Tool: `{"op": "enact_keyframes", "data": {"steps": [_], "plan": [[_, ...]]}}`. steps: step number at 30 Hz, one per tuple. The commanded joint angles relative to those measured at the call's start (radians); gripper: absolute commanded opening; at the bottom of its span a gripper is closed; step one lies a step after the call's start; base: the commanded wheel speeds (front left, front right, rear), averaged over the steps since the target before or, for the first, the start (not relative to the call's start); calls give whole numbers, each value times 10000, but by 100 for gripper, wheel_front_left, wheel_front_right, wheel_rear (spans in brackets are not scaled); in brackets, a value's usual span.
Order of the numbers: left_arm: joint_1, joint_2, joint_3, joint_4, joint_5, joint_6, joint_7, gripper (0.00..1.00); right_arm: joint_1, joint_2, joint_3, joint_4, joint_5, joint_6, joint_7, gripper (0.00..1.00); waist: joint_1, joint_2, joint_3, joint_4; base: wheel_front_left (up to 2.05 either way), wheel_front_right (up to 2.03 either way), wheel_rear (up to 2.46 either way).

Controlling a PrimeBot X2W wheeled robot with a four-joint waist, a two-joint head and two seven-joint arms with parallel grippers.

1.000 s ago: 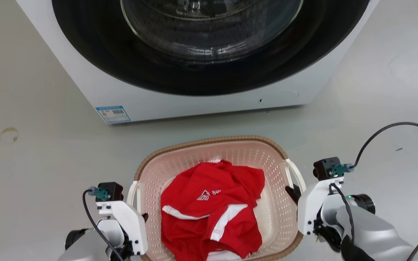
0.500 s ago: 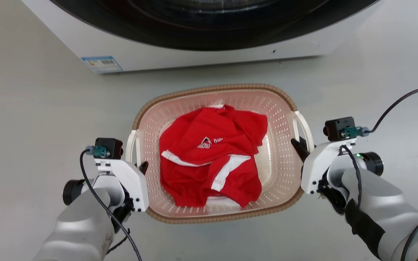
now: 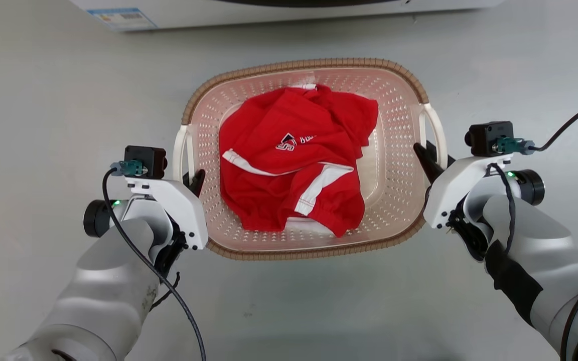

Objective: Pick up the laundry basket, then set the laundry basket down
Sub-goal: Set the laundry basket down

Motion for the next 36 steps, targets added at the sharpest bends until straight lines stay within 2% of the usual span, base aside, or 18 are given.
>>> {"op": "enact_keyframes", "data": {"steps": [1,8,16,27,36], "plan": [[-153,1112,116,462,103,127,-189,0,110,-969,-171,524,-84,-138,-230,0,0,0,432,49,0,0,0],[-707,1129,50,462,200,122,-615,0,-429,-969,-487,599,-265,-138,-317,0,0,0,1264,128,0,0,0],[-1257,1118,-7,463,283,120,-973,0,-984,-969,-1926,460,-1440,-138,-323,0,0,0,1886,189,0,0,0],[-1384,1145,-356,358,409,120,-970,0,-591,-969,-3433,-41,-2892,-138,-324,0,0,0,2003,98,0,0,0],[-1456,1216,-519,345,303,120,-889,0,-183,-969,-4242,-462,-3737,-138,-325,0,0,0,2045,22,0,0,0]]}}
